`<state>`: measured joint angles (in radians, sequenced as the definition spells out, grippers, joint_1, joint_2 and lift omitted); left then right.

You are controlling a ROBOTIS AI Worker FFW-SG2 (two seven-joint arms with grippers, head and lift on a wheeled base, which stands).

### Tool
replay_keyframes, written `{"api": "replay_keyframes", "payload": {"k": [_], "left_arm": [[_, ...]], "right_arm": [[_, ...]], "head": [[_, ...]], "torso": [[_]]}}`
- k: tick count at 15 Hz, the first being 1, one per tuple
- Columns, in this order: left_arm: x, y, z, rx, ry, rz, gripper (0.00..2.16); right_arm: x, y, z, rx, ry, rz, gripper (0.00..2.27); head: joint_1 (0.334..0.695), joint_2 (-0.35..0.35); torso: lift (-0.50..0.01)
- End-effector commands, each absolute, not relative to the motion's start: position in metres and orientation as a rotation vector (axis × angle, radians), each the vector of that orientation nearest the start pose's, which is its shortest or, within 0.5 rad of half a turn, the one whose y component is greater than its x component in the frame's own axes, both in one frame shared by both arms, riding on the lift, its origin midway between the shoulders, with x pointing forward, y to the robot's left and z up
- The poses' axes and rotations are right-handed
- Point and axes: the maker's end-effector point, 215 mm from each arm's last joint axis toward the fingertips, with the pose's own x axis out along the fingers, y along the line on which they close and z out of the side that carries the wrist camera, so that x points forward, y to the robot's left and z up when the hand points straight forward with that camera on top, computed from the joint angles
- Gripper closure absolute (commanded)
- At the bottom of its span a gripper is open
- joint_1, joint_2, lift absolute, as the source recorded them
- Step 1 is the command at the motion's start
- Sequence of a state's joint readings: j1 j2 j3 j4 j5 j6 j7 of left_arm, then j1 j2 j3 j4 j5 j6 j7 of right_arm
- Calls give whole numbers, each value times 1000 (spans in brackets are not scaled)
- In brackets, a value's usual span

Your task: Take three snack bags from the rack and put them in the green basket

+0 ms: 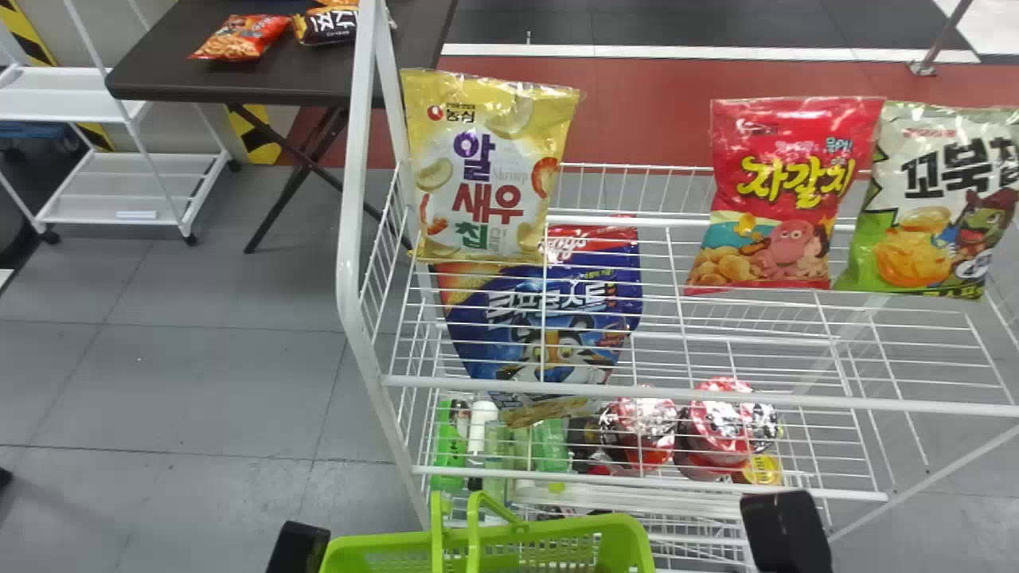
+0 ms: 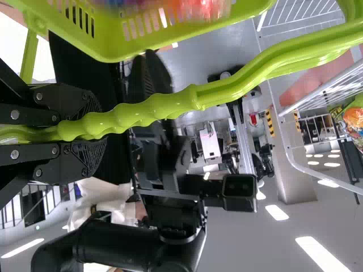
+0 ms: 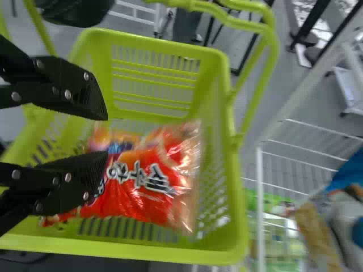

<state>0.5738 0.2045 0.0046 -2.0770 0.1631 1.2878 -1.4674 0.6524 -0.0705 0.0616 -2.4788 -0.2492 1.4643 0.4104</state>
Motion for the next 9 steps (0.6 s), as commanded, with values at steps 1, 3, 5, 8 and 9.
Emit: {"api": "replay_keyframes", "payload": {"k": [1, 3, 5, 8, 9], "left_arm": [[125, 57, -440, -938, 1159, -1284, 1902], [125, 57, -440, -938, 1159, -1283, 1902], [125, 58, -440, -932, 1163, -1283, 1902], [125, 59, -440, -930, 1165, -1284, 1902], [125, 59, -441, -929, 1166, -1284, 1902]], "right_arm": [[249, -78, -458, 281, 926, 589, 53], [330, -95, -393, 191, 486, 531, 66], [374, -130, -344, 109, 233, 415, 70], [430, -183, -327, 30, 142, 239, 66], [443, -201, -323, -8, 119, 163, 66]], "head": [[695, -29], [695, -60], [695, -89], [695, -195], [695, -221]], "torso": [[-16], [-16], [-16], [-16], [-16]]}}
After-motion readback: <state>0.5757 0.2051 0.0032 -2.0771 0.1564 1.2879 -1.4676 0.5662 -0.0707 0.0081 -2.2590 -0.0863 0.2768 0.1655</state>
